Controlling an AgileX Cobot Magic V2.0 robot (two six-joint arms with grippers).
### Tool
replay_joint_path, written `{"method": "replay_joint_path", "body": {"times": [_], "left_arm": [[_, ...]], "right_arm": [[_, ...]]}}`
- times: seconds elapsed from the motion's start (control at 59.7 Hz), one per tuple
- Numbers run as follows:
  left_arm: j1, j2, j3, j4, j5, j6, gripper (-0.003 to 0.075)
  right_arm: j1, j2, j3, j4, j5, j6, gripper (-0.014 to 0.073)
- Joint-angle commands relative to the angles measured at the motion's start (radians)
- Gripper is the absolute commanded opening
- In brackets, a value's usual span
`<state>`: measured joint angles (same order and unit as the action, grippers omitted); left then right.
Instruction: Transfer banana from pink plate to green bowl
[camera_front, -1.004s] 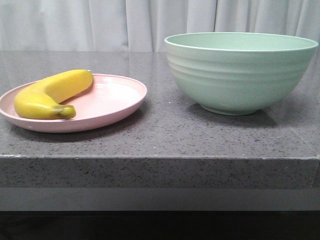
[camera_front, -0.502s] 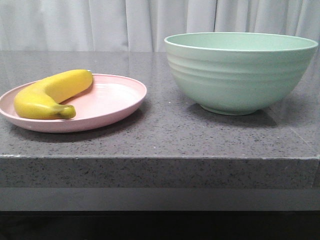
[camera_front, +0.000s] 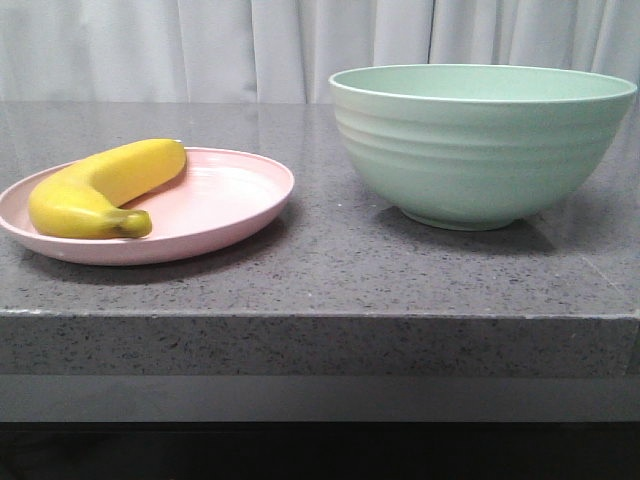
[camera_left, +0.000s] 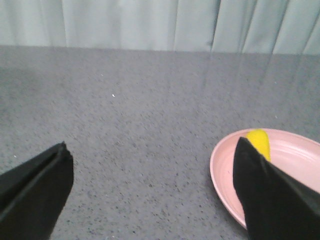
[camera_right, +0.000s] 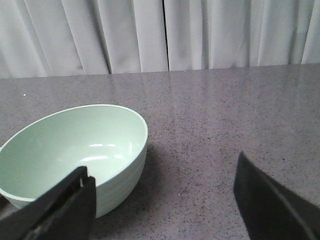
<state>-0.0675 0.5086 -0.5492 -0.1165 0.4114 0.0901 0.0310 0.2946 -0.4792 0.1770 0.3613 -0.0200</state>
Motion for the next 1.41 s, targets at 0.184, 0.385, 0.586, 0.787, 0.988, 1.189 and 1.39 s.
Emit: {"method": "replay_joint_path", "body": {"times": [0.184,0.385,0.586,0.787,0.988,1.189,1.39], "left_arm": [[-0.193,0.398,-0.302,-0.067,0.159,-0.002,0.0617],[-0.297,0.657,-0.422,-0.069,0.164,-0.002,0.0617],[-0.333,0.829,-0.475,-0.079,0.179,-0.002,0.0617],[-0.354,0.927,-0.482,-0.079,0.164,-0.002,0.0617],[-0.354,0.959,-0.482,-0.079,0.163,-0.002,0.0617],[-0.354,0.959,-0.482,-0.079,0.15,-0.002,0.046],[-0.354,0.959,-0.482,-0.079,0.117,-0.002,0.0268]], "right_arm": [[-0.007,0.017,-0.035,-0.007,-0.08,-0.006,0.0586],[-0.007,0.017,-0.035,-0.007,-0.077,-0.006,0.0586],[-0.007,0.017,-0.035,-0.007,-0.077,-0.006,0.0586],[-0.007,0.017,-0.031,-0.007,-0.077,-0.006,0.0586],[-0.007,0.017,-0.027,-0.007,-0.077,-0.006,0.0586],[-0.007,0.017,-0.027,-0.007,-0.078,-0.006,0.0586],[-0.007,0.017,-0.027,-0.007,-0.078,-0.006,0.0586]]}}
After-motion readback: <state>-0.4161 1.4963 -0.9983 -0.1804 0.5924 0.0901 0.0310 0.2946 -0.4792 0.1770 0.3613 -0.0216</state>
